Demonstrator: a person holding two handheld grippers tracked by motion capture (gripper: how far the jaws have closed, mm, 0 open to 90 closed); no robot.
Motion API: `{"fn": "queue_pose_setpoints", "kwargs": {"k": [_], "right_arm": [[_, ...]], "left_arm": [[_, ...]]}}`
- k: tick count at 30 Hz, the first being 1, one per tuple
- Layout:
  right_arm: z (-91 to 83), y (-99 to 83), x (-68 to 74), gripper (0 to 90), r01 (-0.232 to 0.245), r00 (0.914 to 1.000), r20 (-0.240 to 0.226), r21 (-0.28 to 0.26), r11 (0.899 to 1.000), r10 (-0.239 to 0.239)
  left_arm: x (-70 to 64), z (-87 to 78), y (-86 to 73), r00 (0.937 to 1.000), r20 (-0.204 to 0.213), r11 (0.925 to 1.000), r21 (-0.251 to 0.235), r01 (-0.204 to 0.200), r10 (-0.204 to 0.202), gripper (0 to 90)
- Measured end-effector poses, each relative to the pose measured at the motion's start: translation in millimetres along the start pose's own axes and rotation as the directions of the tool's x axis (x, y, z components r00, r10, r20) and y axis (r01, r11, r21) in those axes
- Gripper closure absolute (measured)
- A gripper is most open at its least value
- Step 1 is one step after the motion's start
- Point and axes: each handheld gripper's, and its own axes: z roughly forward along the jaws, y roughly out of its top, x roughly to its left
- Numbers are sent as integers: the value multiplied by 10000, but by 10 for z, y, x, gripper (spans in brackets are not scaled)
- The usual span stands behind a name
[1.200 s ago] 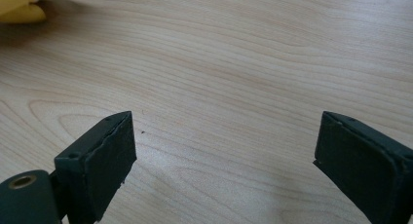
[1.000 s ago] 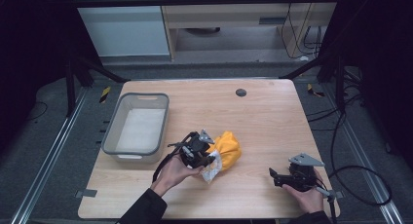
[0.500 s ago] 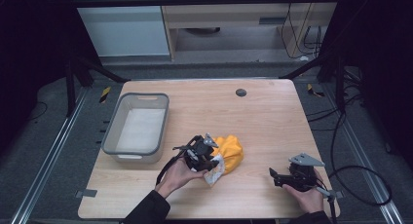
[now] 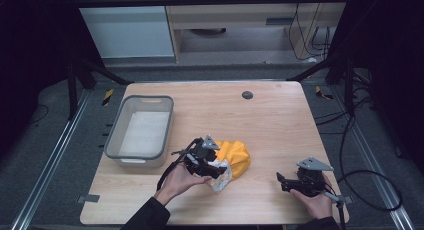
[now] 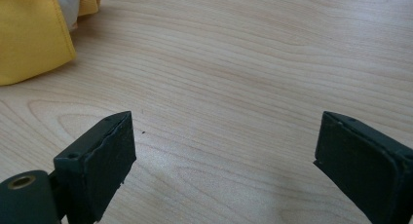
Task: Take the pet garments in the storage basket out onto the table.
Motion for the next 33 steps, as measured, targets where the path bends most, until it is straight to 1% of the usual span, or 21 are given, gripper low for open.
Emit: {"fn": "queue_pose_setpoints", "kwargs": {"k": [1,2,3,5,6,9,12,13,16,17,18,20,24,25,26,27,29,30,31,32,33], "right_arm": [[2,-1,-2,76,33,10000,17,-3,10000,-33],[1,-1,-1,76,27,10000,22,1,10000,-27],[1,-1,-2,75,30,10000,23,-5,10000,-30],[-1,-1,-1,75,2,10000,23,2,10000,-2],[-1,-2,-2,74,-6,10000,25,4,10000,6],[-5,-1,1,74,-77,10000,-14,37,10000,77],[-2,-2,0,73,-43,10000,-1,33,10000,43],[-2,-2,0,73,-43,10000,-1,33,10000,43],[4,-6,-1,71,22,10000,60,17,10000,-22],[4,-6,-1,71,40,10000,65,14,10000,-40],[4,-6,-1,71,42,10000,70,15,10000,-43],[4,-7,-1,71,42,10000,74,12,10000,-42],[5,-9,-1,69,37,10000,82,39,10000,-37],[5,-9,-1,69,37,10000,82,39,10000,-37],[5,-9,0,68,22,10000,74,36,10000,-22],[5,-9,0,68,22,10000,74,36,10000,-22],[5,-12,0,67,18,10000,75,40,10000,-18],[6,-13,-1,67,16,10000,74,47,10000,-17],[6,-13,-1,67,16,10000,74,47,10000,-17],[1,-11,6,66,-82,10000,39,101,9999,82],[1,-11,6,66,-82,10000,39,101,9999,82]], "left_arm": [[1,-18,-10,10000,4,9999,-134,17,-17,387],[1,-18,-10,10000,4,9999,-134,17,-17,366],[5,-58,-34,10000,-78,9995,-306,-22,20,350],[6,-74,-48,9999,-145,9992,-390,-31,25,320],[9,-112,-81,9996,-270,9985,-539,-54,40,308],[14,-159,-121,9993,-363,9975,-699,-37,12,280],[29,-247,-222,9987,-474,9945,-1038,118,-168,260],[29,-247,-222,9987,-474,9945,-1038,118,-168,254],[58,-329,-340,9973,-614,9911,-1296,314,-396,244],[58,-329,-340,9973,-614,9911,-1296,314,-396,244],[71,-362,-402,9963,-723,9912,-1270,369,-464,244],[77,-382,-445,9955,-800,9908,-1297,394,-500,243],[106,-460,-607,9923,-985,9846,-1644,588,-757,226],[106,-460,-607,9923,-985,9846,-1644,588,-757,220],[118,-493,-678,9905,-1096,9817,-1800,622,-828,216],[118,-493,-678,9905,-1096,9817,-1800,622,-828,214],[131,-522,-755,9890,-1122,9782,-1945,728,-959,211],[143,-551,-835,9869,-1213,9763,-2009,801,-1060,210],[143,-551,-835,9869,-1213,9763,-2009,801,-1060,210],[156,-576,-914,9845,-1301,9746,-2053,896,-1180,209],[156,-576,-914,9845,-1301,9746,-2053,896,-1180,209]]}}
